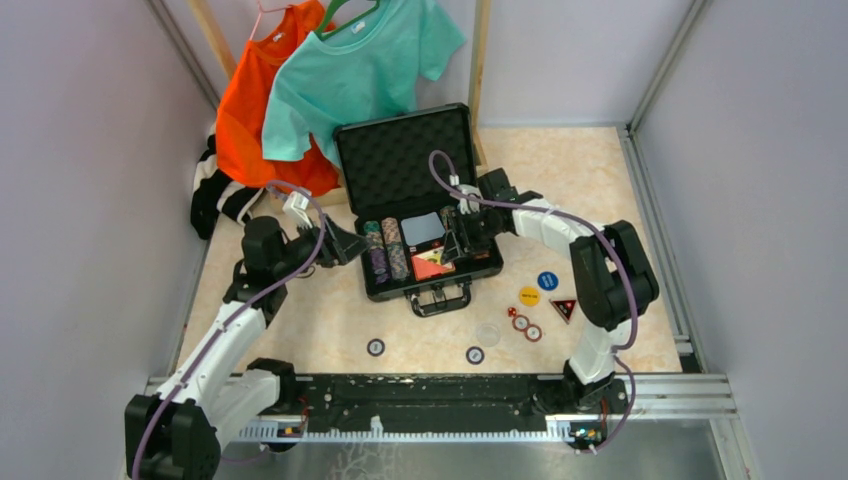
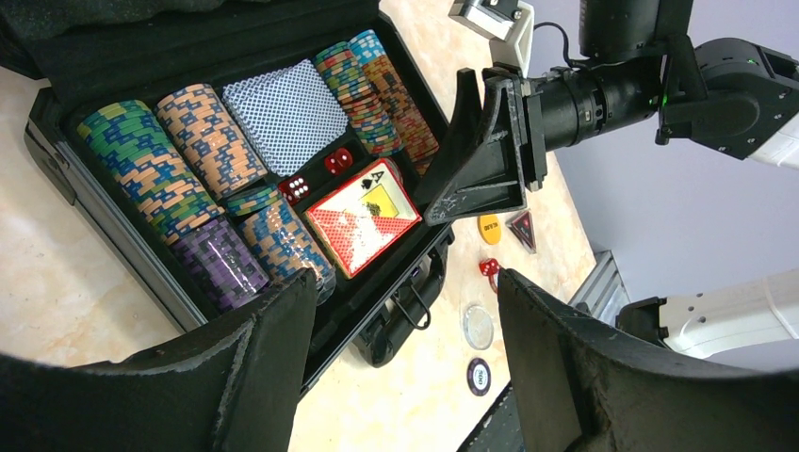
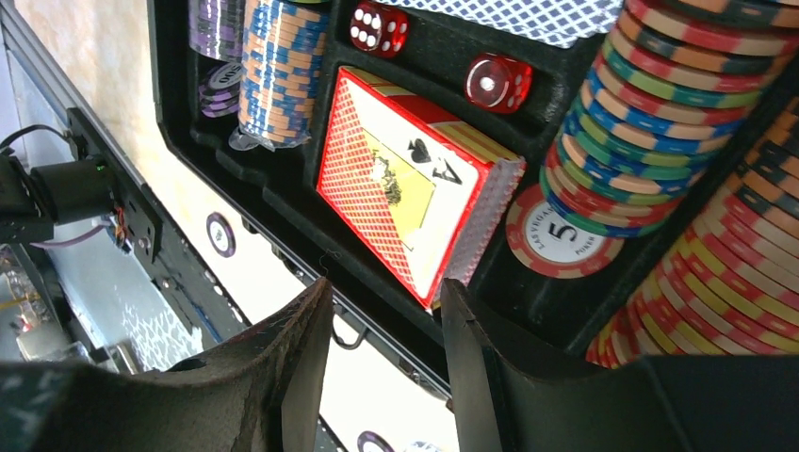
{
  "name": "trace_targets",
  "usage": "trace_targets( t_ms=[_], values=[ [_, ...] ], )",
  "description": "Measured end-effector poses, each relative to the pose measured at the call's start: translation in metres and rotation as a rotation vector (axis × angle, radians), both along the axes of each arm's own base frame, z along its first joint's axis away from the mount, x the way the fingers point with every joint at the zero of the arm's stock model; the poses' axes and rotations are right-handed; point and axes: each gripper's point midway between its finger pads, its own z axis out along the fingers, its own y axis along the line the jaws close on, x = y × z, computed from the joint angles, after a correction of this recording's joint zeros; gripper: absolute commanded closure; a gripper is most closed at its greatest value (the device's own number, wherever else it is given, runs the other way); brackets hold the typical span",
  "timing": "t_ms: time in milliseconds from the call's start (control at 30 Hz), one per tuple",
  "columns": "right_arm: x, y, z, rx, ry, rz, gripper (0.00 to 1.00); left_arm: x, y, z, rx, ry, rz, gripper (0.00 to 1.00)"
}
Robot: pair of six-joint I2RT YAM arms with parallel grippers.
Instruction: Pack up texas hold em set
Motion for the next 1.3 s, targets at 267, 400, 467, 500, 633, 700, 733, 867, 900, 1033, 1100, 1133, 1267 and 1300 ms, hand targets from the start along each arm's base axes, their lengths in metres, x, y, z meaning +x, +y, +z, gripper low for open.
trace_targets(
  t_ms=[267, 400, 467, 500, 633, 700, 733, 867, 900, 1033, 1100, 1133, 1267, 1300],
  values=[
    [-0.009, 0.022, -0.005, 0.030, 0.013, 0.055, 0.54, 0.000, 0.000, -0.002, 0.002, 0.006, 0.000, 0.24],
    [-0.009, 0.031, -0.006, 0.045, 0.011, 0.068, 0.55, 0.000, 0.000, -0.003, 0.003, 0.007, 0.000, 0.24],
    [-0.007, 0.031, -0.005, 0.044, 0.004, 0.065, 0.55, 0.000, 0.000, -0.003, 0.003, 0.009, 0.000, 0.24],
    [-0.006, 0.030, -0.004, 0.042, 0.000, 0.063, 0.55, 0.000, 0.000, -0.004, 0.003, 0.012, -0.001, 0.24],
    [0.000, 0.026, 0.004, 0.040, -0.033, 0.043, 0.56, 0.001, -0.002, -0.009, 0.006, 0.029, -0.012, 0.24],
    [0.004, 0.024, 0.010, 0.043, -0.055, 0.031, 0.56, 0.001, -0.002, -0.013, 0.007, 0.041, -0.018, 0.24],
    [0.006, 0.022, 0.014, 0.046, -0.065, 0.023, 0.56, 0.001, -0.003, -0.014, 0.009, 0.046, -0.020, 0.24],
    [0.015, 0.015, 0.022, 0.050, -0.097, -0.003, 0.56, 0.003, -0.003, -0.019, 0.012, 0.058, -0.024, 0.24],
    [0.017, 0.014, 0.023, 0.049, -0.102, -0.009, 0.56, 0.003, -0.004, -0.020, 0.012, 0.061, -0.025, 0.24],
    [0.019, 0.010, 0.022, 0.036, -0.110, -0.012, 0.56, 0.003, -0.004, -0.023, 0.013, 0.072, -0.030, 0.24],
    [0.019, 0.010, 0.021, 0.035, -0.114, -0.008, 0.56, 0.003, -0.004, -0.023, 0.013, 0.074, -0.032, 0.24],
    [0.019, 0.010, 0.020, 0.034, -0.113, -0.008, 0.57, 0.003, -0.004, -0.023, 0.013, 0.073, -0.032, 0.24],
    [0.017, 0.012, 0.015, 0.037, -0.103, 0.000, 0.57, 0.003, -0.004, -0.022, 0.015, 0.069, -0.033, 0.24],
    [0.015, 0.012, 0.012, 0.035, -0.095, 0.005, 0.57, 0.003, -0.004, -0.022, 0.015, 0.070, -0.033, 0.24]
  ],
)
